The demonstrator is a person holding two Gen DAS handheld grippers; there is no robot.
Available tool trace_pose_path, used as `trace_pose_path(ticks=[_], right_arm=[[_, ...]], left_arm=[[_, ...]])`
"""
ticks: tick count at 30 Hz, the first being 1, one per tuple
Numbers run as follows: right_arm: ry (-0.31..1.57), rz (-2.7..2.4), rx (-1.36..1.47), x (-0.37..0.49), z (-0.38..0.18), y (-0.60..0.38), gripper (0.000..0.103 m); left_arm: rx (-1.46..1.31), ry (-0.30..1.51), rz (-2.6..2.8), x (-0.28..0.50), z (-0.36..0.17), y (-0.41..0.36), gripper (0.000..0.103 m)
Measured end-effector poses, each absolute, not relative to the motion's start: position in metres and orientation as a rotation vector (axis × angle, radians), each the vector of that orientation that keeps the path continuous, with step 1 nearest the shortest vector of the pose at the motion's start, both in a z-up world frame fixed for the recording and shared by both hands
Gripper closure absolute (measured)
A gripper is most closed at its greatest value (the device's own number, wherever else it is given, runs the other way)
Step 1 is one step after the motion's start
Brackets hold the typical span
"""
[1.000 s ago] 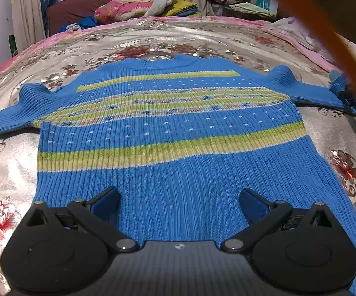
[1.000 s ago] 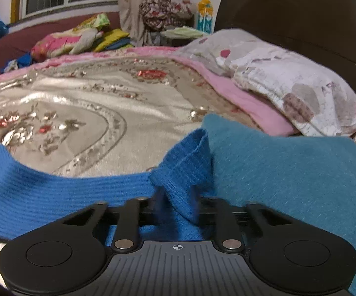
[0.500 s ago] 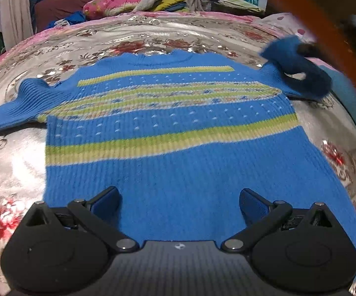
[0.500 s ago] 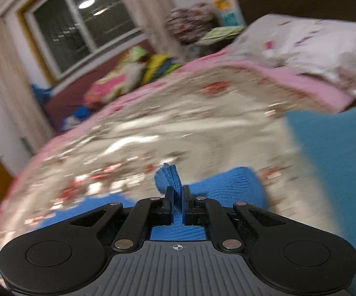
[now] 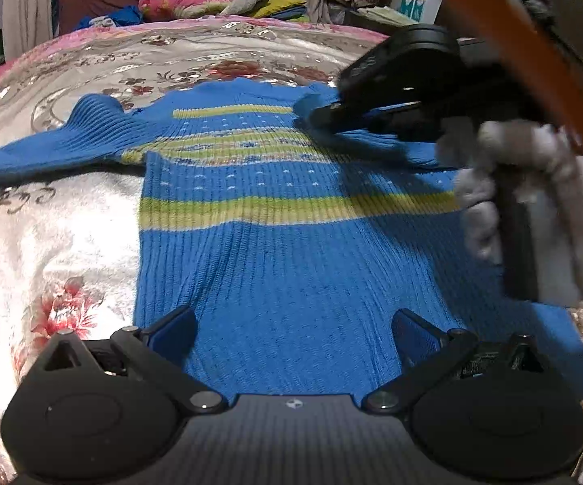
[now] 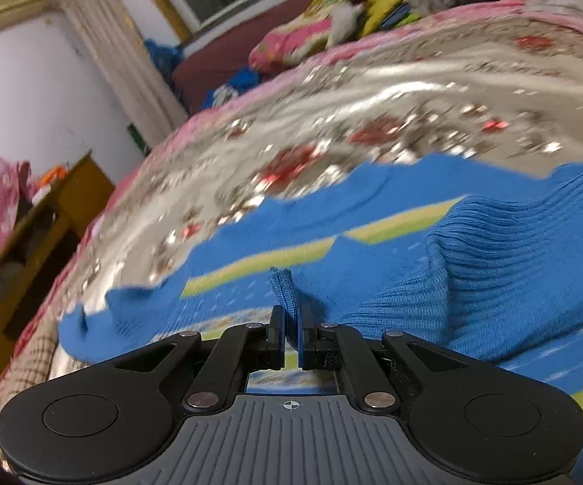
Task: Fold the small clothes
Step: 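Carry the sleeve across the sweater body with the right gripper and release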
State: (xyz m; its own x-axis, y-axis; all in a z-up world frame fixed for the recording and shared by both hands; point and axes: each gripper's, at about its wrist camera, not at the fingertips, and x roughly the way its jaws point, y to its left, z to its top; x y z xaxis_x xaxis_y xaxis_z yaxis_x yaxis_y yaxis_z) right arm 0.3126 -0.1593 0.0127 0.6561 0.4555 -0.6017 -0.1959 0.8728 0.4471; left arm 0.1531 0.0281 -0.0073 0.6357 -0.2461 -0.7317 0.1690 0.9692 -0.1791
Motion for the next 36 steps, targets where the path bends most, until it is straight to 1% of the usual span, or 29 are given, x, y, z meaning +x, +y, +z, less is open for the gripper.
trace_pose_path(ticks=[19,34,36], right_arm=[[0.794,0.538,0.214,0.318,0.005,-0.054,0.098],[0.808,0.757,0.103,0.315,0.0,-0.016,0.098],[0.812,0.765,0.125,0.316,0.001,-0.018,0.096]], left_arm=[[-0.193,0.838,-0.278,0.149,-0.006,0.062,0.0],[-0.146,0.826,-0.281,0.145,-0.008,0.054,0.0],[-0.151,0.826,-0.283,0.145,-0.007,0.054,0.0]])
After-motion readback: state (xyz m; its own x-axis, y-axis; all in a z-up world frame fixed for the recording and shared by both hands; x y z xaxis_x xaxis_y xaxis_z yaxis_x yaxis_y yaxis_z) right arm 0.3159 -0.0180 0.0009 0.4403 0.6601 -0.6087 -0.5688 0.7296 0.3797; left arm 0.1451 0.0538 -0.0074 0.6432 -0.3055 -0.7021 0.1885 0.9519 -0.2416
